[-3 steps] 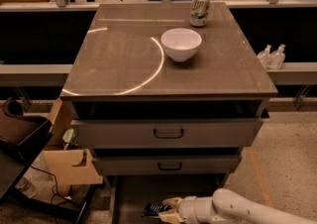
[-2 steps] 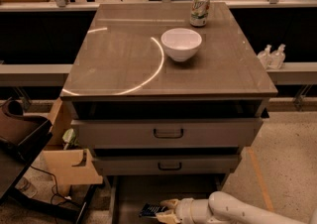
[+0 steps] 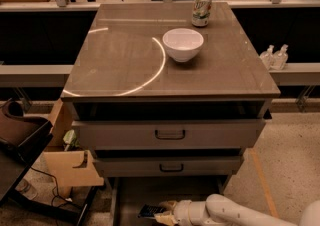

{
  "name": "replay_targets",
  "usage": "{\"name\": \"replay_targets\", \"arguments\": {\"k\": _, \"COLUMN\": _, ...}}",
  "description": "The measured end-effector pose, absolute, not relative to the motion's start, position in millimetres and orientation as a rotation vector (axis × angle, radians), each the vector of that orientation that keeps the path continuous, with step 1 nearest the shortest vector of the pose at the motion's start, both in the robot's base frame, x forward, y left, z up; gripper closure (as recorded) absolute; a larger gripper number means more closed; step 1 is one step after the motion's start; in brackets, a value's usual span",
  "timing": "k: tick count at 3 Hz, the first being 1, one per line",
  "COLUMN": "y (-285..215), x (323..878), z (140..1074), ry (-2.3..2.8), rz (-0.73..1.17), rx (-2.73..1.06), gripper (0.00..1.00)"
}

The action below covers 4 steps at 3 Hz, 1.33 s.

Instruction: Place rxbar blueberry into bottom drawer

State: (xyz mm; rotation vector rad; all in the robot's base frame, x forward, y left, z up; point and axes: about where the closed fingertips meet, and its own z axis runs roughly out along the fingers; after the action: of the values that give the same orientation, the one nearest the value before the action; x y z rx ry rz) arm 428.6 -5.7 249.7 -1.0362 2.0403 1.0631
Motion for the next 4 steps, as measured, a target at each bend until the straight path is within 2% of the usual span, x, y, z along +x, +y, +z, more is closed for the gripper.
{"name": "replay_targets", "arguments": {"k": 2, "y": 6.0, "x": 454.5, "z": 232.9, "ry": 1.961, "rz": 1.113, "rx": -1.114, "gripper": 0.99}}
{"name": "replay_targets", "arguments": {"k": 4, "y": 9.4, "x": 451.0, "z": 232.6, "ry": 1.962, "rz": 1.119, "rx": -1.112, "gripper": 0.54}}
